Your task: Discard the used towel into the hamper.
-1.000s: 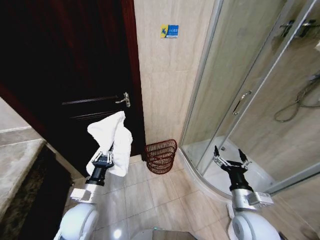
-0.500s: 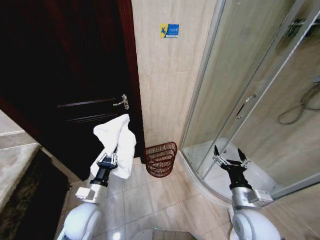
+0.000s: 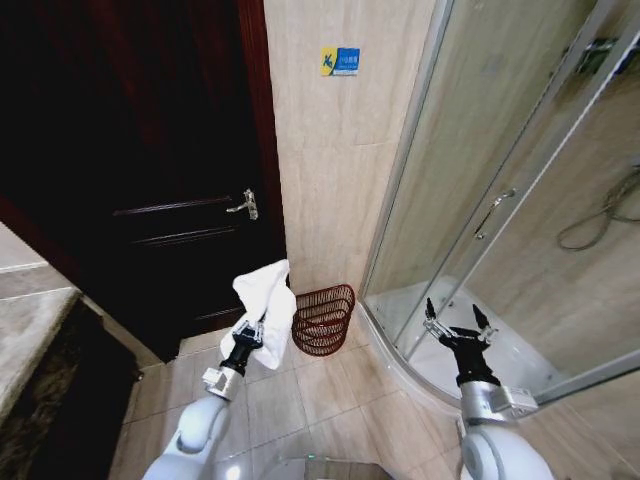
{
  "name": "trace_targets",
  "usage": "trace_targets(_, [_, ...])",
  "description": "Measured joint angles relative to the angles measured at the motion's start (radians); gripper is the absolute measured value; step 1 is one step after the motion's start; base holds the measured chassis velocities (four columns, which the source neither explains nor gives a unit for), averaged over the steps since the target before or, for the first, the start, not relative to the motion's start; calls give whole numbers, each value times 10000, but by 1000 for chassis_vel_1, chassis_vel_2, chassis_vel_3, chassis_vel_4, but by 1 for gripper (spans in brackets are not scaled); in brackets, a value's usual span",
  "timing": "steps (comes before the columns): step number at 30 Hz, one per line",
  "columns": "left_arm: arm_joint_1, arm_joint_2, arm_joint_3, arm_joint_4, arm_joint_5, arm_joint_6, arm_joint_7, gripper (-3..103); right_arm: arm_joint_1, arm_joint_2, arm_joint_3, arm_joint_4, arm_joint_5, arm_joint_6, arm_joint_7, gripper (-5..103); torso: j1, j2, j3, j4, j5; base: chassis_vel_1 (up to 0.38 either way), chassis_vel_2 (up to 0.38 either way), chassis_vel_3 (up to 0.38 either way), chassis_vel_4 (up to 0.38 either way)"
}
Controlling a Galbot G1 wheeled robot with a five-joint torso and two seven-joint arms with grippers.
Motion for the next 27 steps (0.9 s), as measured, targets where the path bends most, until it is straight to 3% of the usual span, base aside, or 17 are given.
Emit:
trace_targets(7, [-444,-49,218,721,137,-221,345,8,250,9,-30,-186,-44,-63,-20,100,-1,0,0,0,1,0,0,0,0])
trace_targets(27, [-602,-203,411,661,534,118,336,8,658,-70,-29,-576,85,-127,132,100,-33,-100,-49,0,0,-88,81,87,-80])
